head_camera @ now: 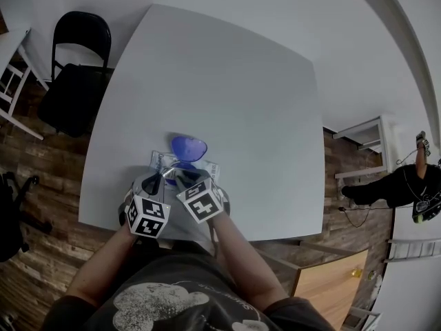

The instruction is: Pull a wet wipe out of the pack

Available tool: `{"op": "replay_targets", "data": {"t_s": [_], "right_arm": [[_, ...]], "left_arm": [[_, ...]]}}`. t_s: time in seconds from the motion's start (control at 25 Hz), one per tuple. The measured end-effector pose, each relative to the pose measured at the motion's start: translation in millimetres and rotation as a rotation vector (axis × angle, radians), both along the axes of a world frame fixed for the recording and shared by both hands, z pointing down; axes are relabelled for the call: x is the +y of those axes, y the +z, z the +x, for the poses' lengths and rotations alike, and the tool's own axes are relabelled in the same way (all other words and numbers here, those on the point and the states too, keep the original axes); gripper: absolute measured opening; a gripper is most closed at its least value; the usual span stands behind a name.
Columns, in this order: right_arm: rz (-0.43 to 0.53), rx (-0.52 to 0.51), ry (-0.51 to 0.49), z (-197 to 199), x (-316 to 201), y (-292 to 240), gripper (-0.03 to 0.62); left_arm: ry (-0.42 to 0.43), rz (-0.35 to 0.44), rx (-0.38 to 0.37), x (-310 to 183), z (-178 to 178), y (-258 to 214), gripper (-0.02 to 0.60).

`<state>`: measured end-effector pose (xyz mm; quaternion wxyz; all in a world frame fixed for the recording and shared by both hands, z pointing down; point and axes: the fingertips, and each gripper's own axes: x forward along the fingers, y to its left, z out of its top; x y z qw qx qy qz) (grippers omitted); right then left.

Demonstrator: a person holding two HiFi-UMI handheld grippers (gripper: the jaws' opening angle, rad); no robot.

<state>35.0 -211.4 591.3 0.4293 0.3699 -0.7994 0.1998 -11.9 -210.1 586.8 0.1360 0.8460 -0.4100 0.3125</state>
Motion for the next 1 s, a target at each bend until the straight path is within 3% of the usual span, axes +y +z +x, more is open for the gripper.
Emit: {"op": "replay_targets", "data": {"t_s": [0.24,0.32,1.0], "right_arm": [[-0.015,-0.023,0.032,1.0,-0.5,2.9,0.049],[-0.008,-0.027,0.061,1.8,-1.0,3.0,0.006],[0.094,-0.053,0.057,2.6,5.9,-29.8,0.002]], "left_arm": [[0.023,-0.003,0.004,1.2,0.3,0.6,0.038],[0.028,-0.004,0.003,2.2,0.5,0.7,0.038],[0.012,-0.007,0.011,-1.1,-1.0,-5.0,0.038]]}}
